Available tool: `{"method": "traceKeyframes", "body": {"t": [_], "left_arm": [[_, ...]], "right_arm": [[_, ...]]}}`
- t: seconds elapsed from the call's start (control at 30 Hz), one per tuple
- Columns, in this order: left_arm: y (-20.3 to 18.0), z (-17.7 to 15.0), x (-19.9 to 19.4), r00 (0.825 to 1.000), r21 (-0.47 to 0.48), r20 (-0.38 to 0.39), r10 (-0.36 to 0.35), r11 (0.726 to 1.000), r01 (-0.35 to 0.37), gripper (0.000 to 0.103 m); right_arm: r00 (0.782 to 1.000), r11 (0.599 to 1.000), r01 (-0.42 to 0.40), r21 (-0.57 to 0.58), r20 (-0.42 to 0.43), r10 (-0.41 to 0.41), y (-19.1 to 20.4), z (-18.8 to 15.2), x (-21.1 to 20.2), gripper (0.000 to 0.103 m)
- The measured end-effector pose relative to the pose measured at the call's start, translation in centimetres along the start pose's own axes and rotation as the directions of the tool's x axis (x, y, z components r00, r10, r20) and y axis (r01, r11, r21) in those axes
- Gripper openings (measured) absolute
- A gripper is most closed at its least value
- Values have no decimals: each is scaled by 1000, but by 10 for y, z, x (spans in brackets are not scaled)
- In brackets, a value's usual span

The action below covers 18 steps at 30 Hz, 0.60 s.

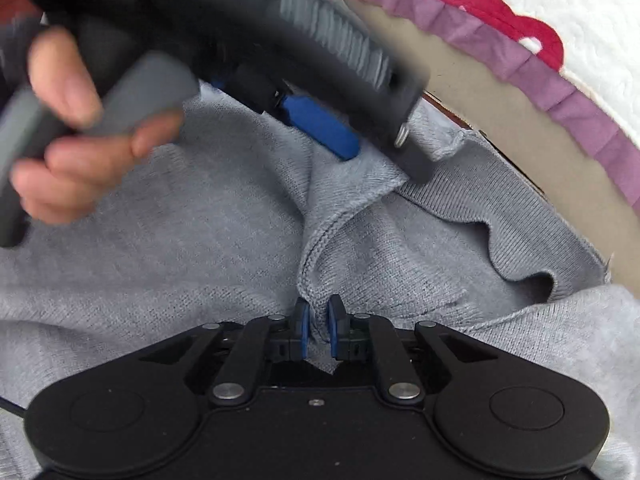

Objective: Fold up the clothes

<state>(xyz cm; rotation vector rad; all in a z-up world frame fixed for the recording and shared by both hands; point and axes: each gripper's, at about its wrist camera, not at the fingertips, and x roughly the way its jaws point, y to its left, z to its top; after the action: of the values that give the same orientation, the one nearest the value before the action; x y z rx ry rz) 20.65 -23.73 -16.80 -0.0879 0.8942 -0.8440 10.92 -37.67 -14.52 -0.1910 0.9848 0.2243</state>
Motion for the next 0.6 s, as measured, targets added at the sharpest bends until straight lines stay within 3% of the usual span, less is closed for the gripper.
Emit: {"method": "traceKeyframes", "body": {"t": [0.03, 0.07, 0.1, 0.17, 0.2, 0.3, 0.37, 0.4, 0.47, 0.53, 0.6], "left_arm": [[-5, -4, 3, 997, 48, 18, 71, 996, -72, 57], [-7, -9, 6, 993, 96, 38, 113, 989, -116, 51], [-8, -15, 8, 989, 145, 56, 139, 979, -146, 31], [-4, -18, 11, 985, 165, 56, 160, 972, -167, 17], [3, -16, 8, 987, 125, 47, 153, 980, -158, 12], [25, -6, 0, 994, -48, 14, 108, 993, -107, 9], [34, -4, -2, 996, -96, 10, 83, 992, -82, 9], [39, -5, -3, 997, -114, 7, 73, 991, -71, 9], [41, -7, -4, 998, -143, 0, 55, 988, -55, 8], [38, -8, -6, 998, -122, -5, 57, 991, -57, 8], [32, -8, -8, 998, -77, -13, 67, 995, -67, 8]], "right_arm": [[1000, 1000, -9, 18, 2, 9, -3, 0, -2, 13], [1000, 999, -10, 34, -2, 10, -6, 2, -5, 13], [1000, 999, -10, 50, -6, 10, -9, 4, -8, 13], [1000, 997, -11, 82, -14, 12, -14, 9, -15, 14], [1000, 995, -11, 98, -18, 13, -16, 11, -18, 16], [1000, 981, -11, 196, 15, 8, -36, 22, -34, 21], [998, 951, 1, 308, 66, -22, -61, 35, -45, 43], [996, 937, 35, 347, 63, -61, -73, 42, -45, 48], [989, 918, 132, 373, 13, -148, -94, 58, -36, 57], [975, 916, 223, 333, -74, -211, -111, 72, -13, 60], [961, 918, 251, 306, -191, -199, -121, 77, 8, 59]]}}
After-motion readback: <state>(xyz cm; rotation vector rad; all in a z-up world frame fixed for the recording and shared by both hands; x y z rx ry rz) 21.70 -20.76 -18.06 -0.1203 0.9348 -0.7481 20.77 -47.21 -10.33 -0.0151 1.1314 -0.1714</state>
